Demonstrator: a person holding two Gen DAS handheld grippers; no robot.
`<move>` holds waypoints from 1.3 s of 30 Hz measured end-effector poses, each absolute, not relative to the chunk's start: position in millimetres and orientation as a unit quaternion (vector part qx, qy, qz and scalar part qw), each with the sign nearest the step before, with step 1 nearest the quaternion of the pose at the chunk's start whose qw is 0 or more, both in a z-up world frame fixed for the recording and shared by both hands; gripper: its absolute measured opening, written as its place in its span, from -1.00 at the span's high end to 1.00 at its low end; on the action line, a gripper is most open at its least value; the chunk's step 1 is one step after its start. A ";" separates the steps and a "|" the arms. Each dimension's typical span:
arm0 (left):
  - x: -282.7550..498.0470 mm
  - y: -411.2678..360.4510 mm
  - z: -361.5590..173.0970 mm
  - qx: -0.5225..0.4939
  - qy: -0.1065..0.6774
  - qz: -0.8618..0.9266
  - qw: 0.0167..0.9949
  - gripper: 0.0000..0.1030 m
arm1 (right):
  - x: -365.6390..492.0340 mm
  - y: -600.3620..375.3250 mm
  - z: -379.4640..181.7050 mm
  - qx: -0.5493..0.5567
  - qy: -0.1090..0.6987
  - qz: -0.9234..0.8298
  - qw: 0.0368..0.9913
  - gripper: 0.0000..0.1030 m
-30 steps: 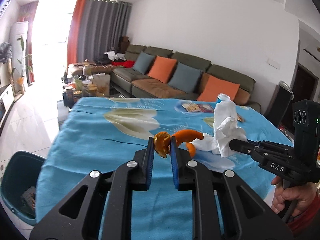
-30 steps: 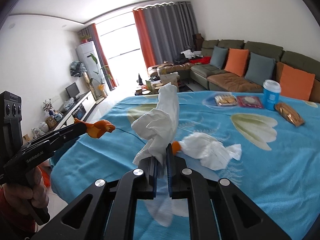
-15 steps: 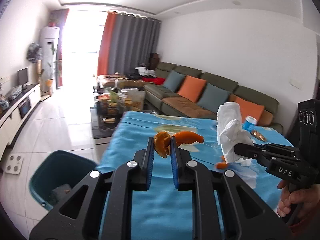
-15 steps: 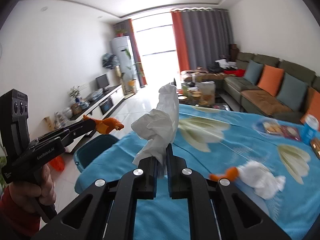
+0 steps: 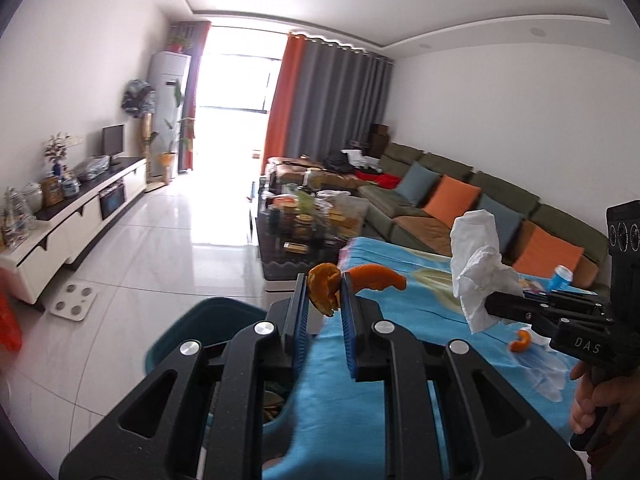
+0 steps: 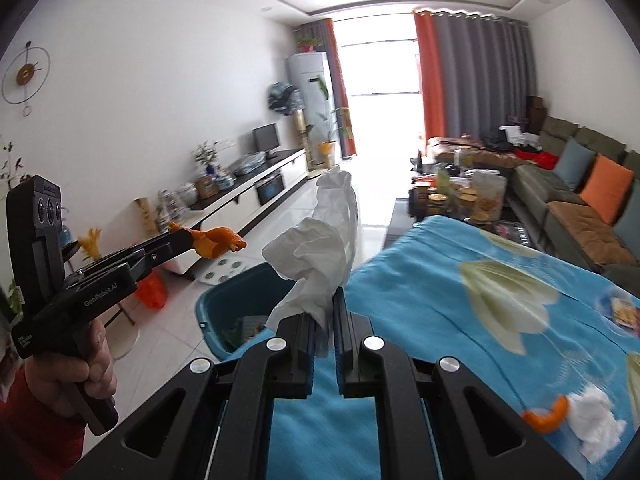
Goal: Collect trash
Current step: 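Carry the tissue and orange peel from the table over the teal bin, then open both tools to drop the tissue and peel into the bin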
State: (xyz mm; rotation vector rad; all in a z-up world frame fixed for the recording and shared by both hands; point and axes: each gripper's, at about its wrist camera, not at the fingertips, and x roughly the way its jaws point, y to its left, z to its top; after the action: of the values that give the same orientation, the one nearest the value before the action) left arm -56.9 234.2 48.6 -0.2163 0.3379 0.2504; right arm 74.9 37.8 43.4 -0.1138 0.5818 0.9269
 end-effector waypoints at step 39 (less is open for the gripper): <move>-1.0 350.6 -72.0 -0.183 0.281 0.195 0.922 0.71 | 122.3 230.5 -46.9 -0.183 0.415 0.478 0.752 0.86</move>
State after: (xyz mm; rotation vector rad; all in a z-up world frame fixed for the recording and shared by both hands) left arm -1.0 350.6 -72.0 -0.3758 0.5775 0.4000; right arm 122.3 230.5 -46.9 -0.4004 0.9068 1.0441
